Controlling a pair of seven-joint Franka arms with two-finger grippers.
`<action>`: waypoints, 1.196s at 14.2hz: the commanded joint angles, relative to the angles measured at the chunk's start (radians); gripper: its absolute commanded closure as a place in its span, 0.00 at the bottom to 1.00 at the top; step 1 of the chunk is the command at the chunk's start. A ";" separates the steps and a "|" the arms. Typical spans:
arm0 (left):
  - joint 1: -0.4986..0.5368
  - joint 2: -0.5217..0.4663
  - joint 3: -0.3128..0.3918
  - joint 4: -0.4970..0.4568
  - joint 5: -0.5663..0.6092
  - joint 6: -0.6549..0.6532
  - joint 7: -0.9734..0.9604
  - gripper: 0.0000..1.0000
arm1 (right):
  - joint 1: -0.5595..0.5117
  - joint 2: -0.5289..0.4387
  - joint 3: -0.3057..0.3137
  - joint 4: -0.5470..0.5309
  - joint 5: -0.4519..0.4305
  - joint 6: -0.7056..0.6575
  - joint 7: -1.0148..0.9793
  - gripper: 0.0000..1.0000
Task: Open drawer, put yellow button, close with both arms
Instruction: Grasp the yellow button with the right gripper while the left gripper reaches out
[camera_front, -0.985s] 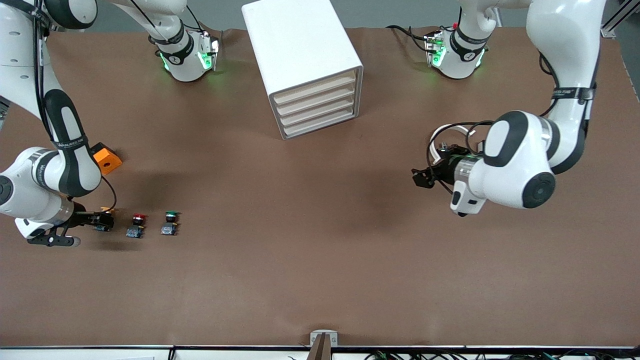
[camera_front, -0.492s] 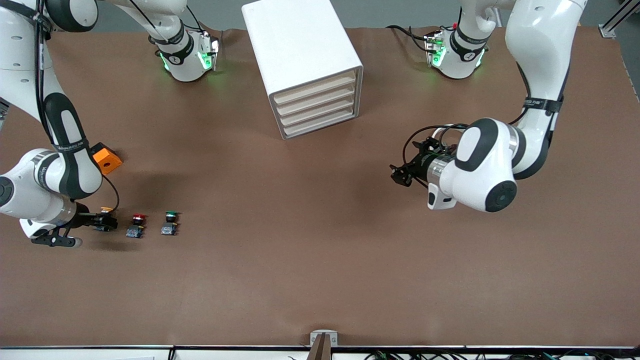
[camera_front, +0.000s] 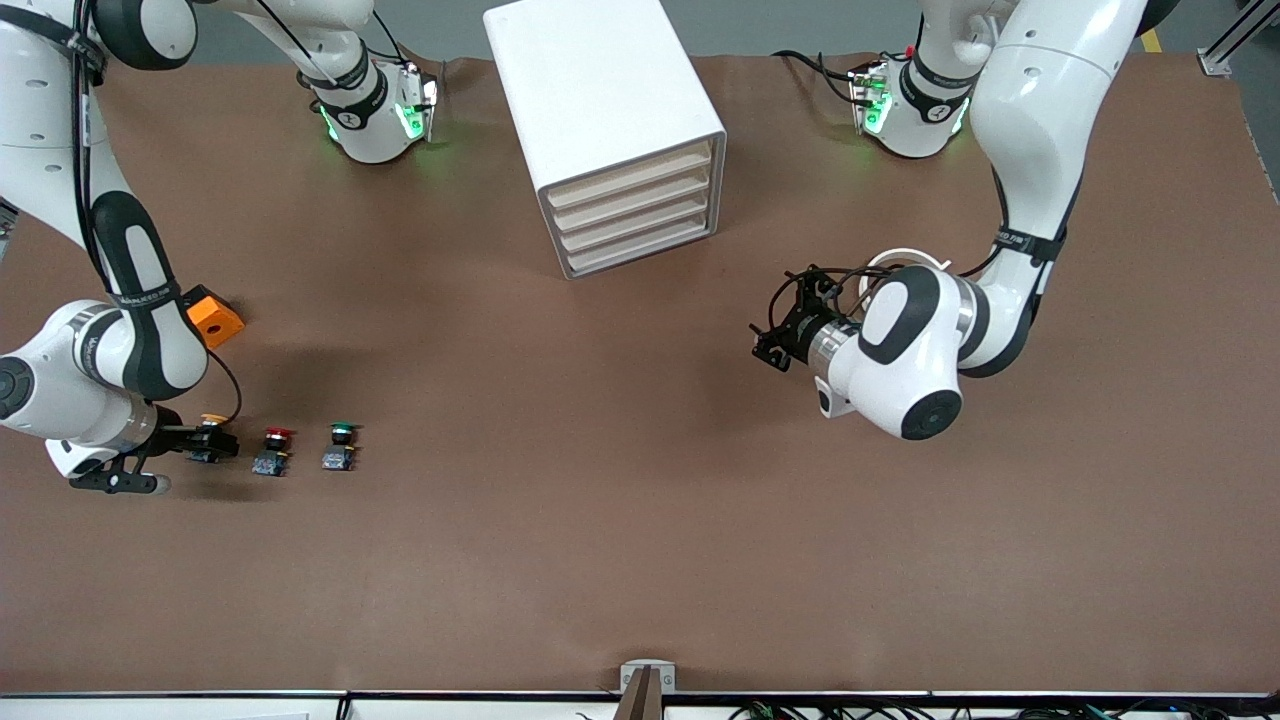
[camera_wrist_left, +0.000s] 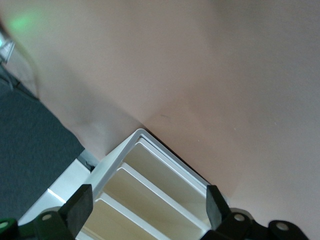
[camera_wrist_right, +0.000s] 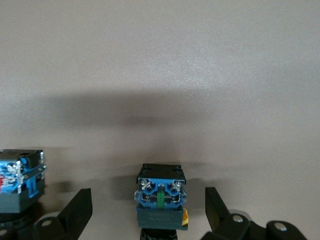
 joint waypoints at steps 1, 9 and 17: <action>-0.023 0.041 -0.001 0.047 -0.015 -0.071 -0.105 0.00 | -0.019 0.012 0.012 0.023 0.009 -0.002 -0.035 0.25; -0.049 0.079 -0.001 0.045 -0.098 -0.164 -0.431 0.00 | -0.036 0.014 0.014 0.022 0.018 -0.004 -0.093 1.00; -0.057 0.128 -0.050 0.036 -0.167 -0.304 -0.615 0.00 | 0.039 -0.139 0.014 0.028 0.017 -0.262 -0.055 1.00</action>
